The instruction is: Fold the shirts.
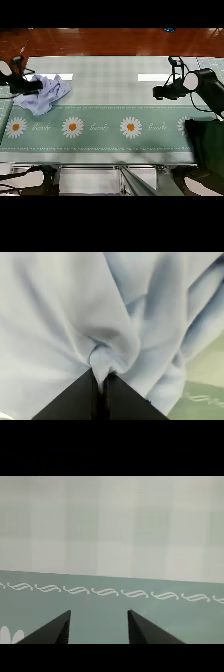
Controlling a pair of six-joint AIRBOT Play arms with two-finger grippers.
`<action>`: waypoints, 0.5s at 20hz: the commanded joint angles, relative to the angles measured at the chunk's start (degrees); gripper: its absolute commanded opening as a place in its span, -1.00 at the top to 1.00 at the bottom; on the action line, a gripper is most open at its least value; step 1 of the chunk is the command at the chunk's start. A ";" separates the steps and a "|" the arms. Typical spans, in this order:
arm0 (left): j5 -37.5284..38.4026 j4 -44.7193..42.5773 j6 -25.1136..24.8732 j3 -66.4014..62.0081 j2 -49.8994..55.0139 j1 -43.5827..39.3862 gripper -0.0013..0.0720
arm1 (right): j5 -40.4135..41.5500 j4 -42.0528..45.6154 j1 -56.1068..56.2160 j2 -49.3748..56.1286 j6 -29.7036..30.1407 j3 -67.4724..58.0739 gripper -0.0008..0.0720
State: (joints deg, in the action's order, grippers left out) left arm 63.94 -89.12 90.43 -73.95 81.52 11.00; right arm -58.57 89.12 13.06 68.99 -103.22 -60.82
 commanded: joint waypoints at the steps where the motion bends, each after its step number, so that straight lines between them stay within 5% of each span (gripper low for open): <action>1: 1.51 5.51 0.07 -10.91 -5.07 0.02 0.92 | 0.31 -0.11 0.02 -6.21 -0.04 -0.02 -0.15; 4: -2.49 18.38 -6.45 -20.44 -10.38 -0.11 0.92 | -1.57 -3.56 0.02 -14.80 0.79 -0.02 -0.15; 10: -5.75 26.71 -6.40 -35.65 -15.15 -5.66 0.92 | -6.05 -4.04 0.02 -27.98 1.07 -0.02 -0.15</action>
State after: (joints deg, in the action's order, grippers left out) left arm 59.70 -67.90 84.84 -102.63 68.29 8.19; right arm -62.39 86.15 13.06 46.68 -102.39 -60.82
